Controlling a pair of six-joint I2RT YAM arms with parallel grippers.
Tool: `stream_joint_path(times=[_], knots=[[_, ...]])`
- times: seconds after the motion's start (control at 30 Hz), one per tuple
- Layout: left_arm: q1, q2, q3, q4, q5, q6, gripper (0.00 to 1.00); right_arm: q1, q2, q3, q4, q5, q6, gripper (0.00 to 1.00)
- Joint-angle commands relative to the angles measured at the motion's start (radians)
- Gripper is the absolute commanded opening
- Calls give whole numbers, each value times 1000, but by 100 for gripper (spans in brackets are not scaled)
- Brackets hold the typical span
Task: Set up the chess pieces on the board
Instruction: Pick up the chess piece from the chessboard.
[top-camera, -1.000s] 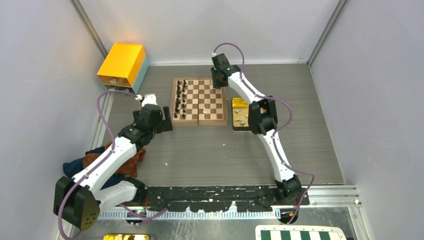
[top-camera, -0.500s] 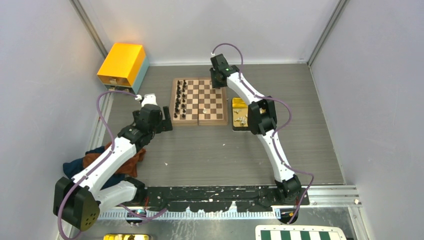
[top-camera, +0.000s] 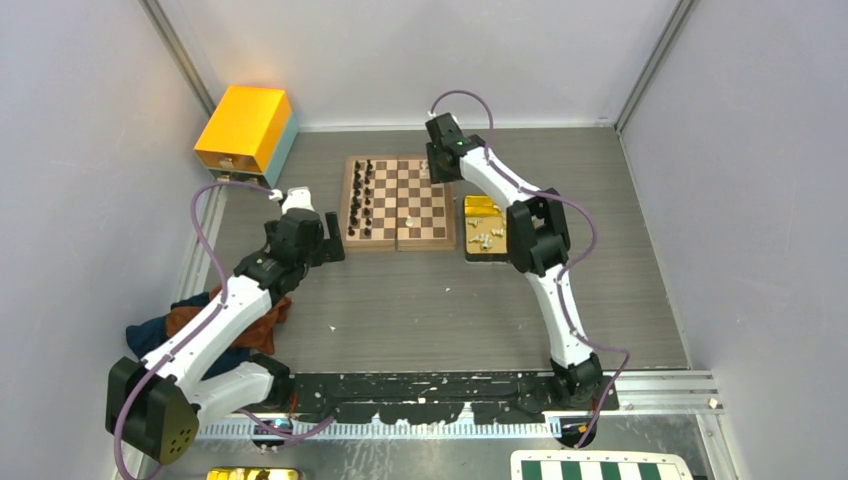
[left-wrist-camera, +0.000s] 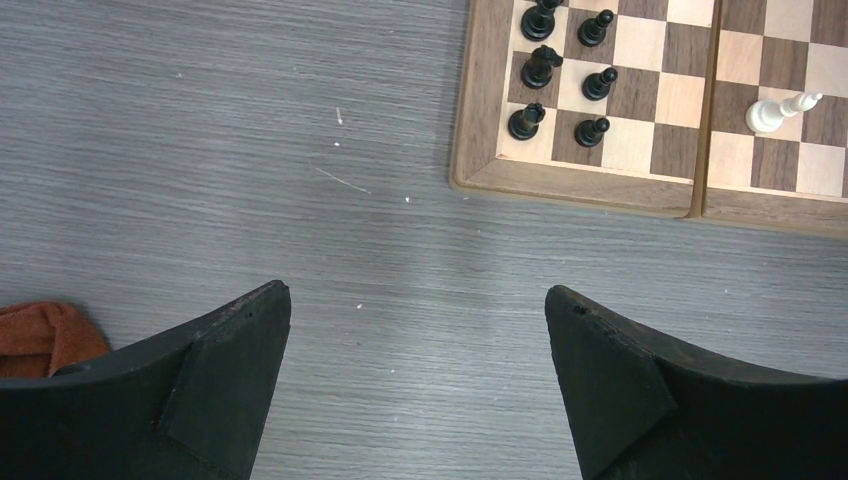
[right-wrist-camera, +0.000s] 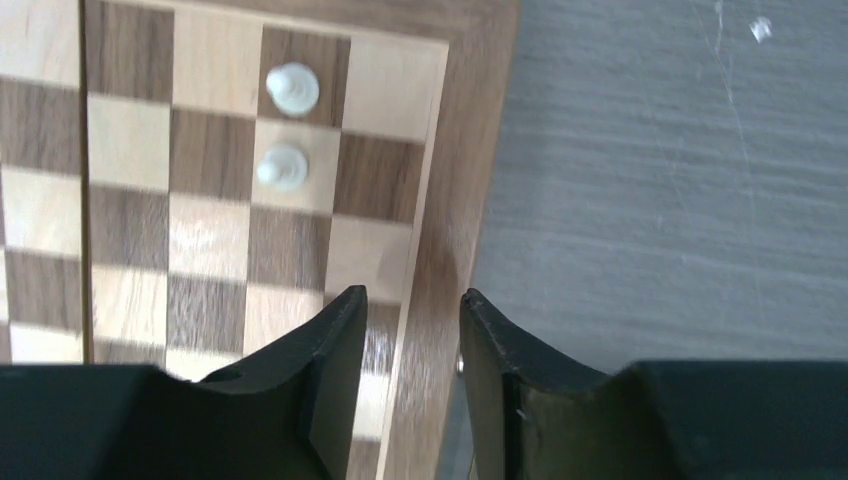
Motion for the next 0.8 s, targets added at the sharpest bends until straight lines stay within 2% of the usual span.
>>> stream_joint_path(times=[0.0,0.2,0.33,0.77], knots=[[-4,-27,47,44,6,6,99,42,-211,-127,67,16,-22,48],[-4,-18,61,33,31,-8,99,99,-376,-333,82,-25,-9,57],[-4,-24,56,34,45,-29,99,153,-449,-408,68,-64,-10,59],[-4,-59,43,-7,59,-68,96,218,-409,-395,39,-104,1,57]])
